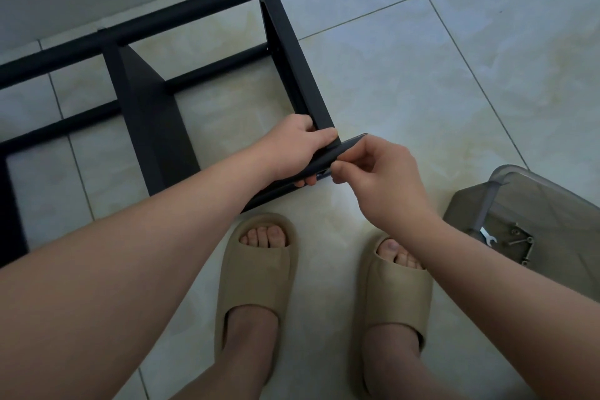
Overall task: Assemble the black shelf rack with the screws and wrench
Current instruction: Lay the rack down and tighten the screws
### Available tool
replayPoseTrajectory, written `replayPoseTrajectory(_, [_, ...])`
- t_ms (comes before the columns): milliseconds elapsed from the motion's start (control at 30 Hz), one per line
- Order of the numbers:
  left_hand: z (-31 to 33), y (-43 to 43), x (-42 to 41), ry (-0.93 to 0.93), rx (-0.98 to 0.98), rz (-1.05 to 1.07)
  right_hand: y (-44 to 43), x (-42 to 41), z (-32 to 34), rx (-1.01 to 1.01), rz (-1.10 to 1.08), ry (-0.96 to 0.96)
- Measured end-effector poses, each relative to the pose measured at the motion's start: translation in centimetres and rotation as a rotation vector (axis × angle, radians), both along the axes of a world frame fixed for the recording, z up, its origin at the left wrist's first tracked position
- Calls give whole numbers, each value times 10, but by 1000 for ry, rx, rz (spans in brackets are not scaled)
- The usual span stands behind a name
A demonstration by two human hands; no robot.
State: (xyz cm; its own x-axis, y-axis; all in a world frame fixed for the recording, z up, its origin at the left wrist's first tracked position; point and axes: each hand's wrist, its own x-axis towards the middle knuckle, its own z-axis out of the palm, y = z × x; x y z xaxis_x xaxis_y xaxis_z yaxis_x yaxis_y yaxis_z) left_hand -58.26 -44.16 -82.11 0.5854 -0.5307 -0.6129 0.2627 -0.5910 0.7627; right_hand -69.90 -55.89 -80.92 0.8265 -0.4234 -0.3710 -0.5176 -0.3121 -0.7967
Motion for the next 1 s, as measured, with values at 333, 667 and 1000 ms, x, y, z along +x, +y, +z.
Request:
replayPoseTrajectory(333, [1,0,-1,25,8,20,-1,2,2,21,24,5])
replayPoseTrajectory(667, [-5,2,-2,-34,-3,17,2,-5,0,-18,16,-12])
replayPoseTrajectory(1000, [-5,5,-1,-20,-45,14,10,-5,-1,-127,40,-79])
